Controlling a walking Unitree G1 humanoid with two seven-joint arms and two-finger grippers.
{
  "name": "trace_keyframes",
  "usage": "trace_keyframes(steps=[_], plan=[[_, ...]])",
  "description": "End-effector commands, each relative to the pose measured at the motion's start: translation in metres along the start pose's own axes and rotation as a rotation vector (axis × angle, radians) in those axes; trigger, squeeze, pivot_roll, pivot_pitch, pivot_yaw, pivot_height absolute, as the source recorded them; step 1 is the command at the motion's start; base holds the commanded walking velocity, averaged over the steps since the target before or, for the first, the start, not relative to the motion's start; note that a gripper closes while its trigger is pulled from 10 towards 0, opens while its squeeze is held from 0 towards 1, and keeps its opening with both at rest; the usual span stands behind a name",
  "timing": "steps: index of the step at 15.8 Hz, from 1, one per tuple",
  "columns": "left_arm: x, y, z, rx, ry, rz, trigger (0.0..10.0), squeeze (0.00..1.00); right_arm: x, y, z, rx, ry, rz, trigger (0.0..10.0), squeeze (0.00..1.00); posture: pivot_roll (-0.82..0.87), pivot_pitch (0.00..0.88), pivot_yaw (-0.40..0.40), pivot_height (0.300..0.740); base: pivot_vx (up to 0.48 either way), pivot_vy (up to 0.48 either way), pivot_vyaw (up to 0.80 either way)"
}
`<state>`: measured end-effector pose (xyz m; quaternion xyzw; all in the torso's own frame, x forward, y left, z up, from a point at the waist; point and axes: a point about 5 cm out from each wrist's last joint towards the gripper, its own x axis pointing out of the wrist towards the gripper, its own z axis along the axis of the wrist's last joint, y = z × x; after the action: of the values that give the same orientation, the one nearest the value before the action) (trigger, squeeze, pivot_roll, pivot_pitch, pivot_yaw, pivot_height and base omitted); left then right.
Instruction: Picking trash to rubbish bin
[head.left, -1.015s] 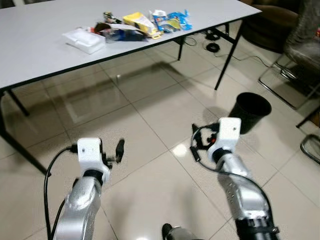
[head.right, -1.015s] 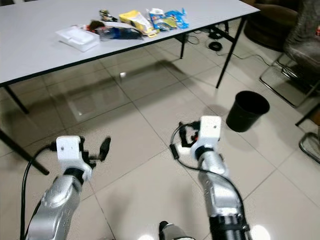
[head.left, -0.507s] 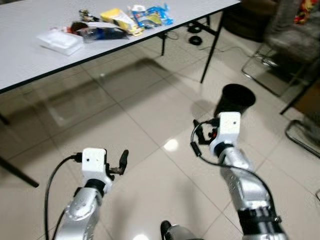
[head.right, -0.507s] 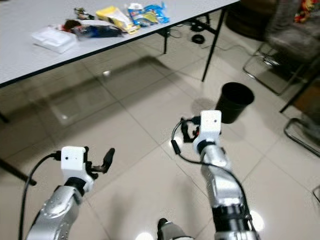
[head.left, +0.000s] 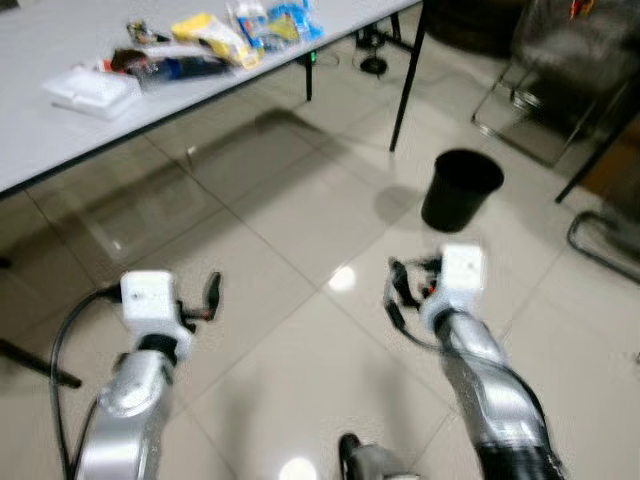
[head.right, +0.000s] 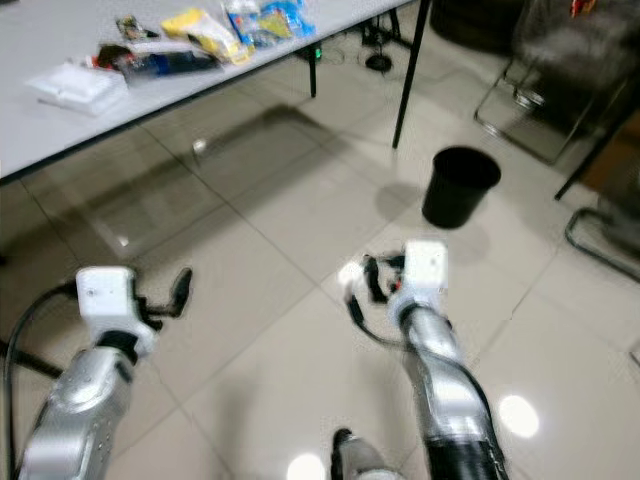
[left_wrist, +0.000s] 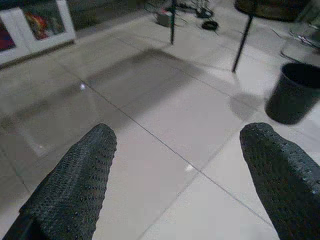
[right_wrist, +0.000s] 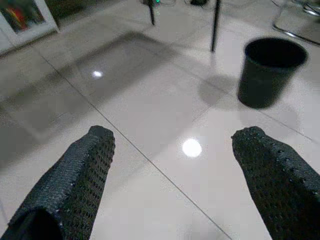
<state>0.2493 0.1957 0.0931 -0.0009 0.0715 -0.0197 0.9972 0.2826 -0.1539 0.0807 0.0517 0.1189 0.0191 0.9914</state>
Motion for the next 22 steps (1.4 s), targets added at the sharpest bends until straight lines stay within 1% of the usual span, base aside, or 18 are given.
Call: trace_keyframes(steps=[1,2,3,4,5,7,10,11,12,13,14,16,18,20,22], plan=[[-0.004,0.007,-0.009,0.012,0.040,0.007,10.0,0.00,-0.002,-0.003,0.006,0.020,-0.017,-0.017,10.0,0.00,-0.05,0.159,0.049,0.740,0.000,0.000,0.00],[-0.004,0.010,-0.011,0.017,0.043,0.017,10.0,0.00,-0.016,-0.017,0.002,0.024,-0.009,-0.071,10.0,0.00,-0.08,0.169,0.068,0.740,0.000,0.000,0.00],[-0.003,0.009,-0.013,0.010,0.046,0.023,10.0,0.00,-0.026,-0.026,-0.001,0.018,-0.005,-0.107,10.0,0.00,-0.10,0.171,0.076,0.740,0.000,0.000,0.00],[-0.003,0.009,-0.014,0.005,0.049,0.027,10.0,0.00,-0.032,-0.031,-0.002,0.012,-0.002,-0.131,10.0,0.00,-0.11,0.172,0.081,0.740,0.000,0.000,0.00],[0.000,0.002,-0.013,0.006,0.054,-0.010,10.0,0.00,-0.044,-0.037,-0.006,0.009,0.011,-0.158,10.0,0.00,-0.12,0.176,0.093,0.740,0.000,0.000,0.00],[0.004,-0.005,-0.011,0.017,0.055,-0.067,10.0,0.00,-0.049,-0.036,-0.006,0.002,0.019,-0.156,10.0,0.00,-0.13,0.183,0.111,0.740,0.000,0.000,0.00],[0.003,-0.005,-0.011,0.019,0.058,-0.080,10.0,0.00,-0.051,-0.033,-0.005,0.006,0.014,-0.154,10.0,0.00,-0.13,0.178,0.124,0.740,0.000,0.000,0.00],[0.002,-0.004,-0.013,0.014,0.061,-0.074,10.0,0.00,-0.051,-0.033,-0.005,0.002,0.016,-0.153,10.0,0.00,-0.13,0.170,0.114,0.740,0.000,0.000,0.00],[0.001,-0.005,-0.014,0.003,0.054,-0.062,10.0,0.00,-0.043,-0.032,0.001,-0.014,0.006,-0.128,10.0,0.00,-0.13,0.166,0.073,0.740,0.000,0.000,0.00],[0.001,-0.005,-0.014,-0.002,0.046,-0.051,10.0,0.00,-0.038,-0.030,0.006,-0.027,-0.006,-0.110,10.0,0.00,-0.13,0.166,0.073,0.740,0.000,0.000,0.00],[0.001,-0.004,-0.014,-0.006,0.023,0.009,10.0,0.00,-0.025,-0.022,0.022,-0.058,-0.044,-0.044,10.0,0.00,-0.14,0.175,0.032,0.740,0.000,0.000,0.00],[0.000,-0.006,-0.011,-0.024,-0.008,0.065,10.0,0.00,-0.014,-0.014,0.034,-0.078,-0.069,0.020,10.0,0.00,-0.10,0.188,-0.003,0.740,0.000,0.000,0.00],[-0.006,-0.008,-0.005,-0.026,-0.042,0.118,10.0,0.00,-0.001,-0.002,0.037,-0.088,-0.065,0.089,10.0,0.00,-0.04,0.196,-0.025,0.740,0.000,0.000,0.00],[-0.011,0.001,-0.009,-0.028,-0.031,0.153,10.0,0.00,0.007,0.005,0.035,-0.080,-0.060,0.101,10.0,0.00,-0.02,0.184,-0.021,0.740,0.000,0.000,0.00],[-0.009,0.010,-0.009,-0.007,-0.021,0.161,10.0,0.00,0.010,0.010,0.034,-0.068,-0.065,0.109,10.0,0.00,-0.03,0.169,-0.004,0.740,0.000,0.000,0.00]])
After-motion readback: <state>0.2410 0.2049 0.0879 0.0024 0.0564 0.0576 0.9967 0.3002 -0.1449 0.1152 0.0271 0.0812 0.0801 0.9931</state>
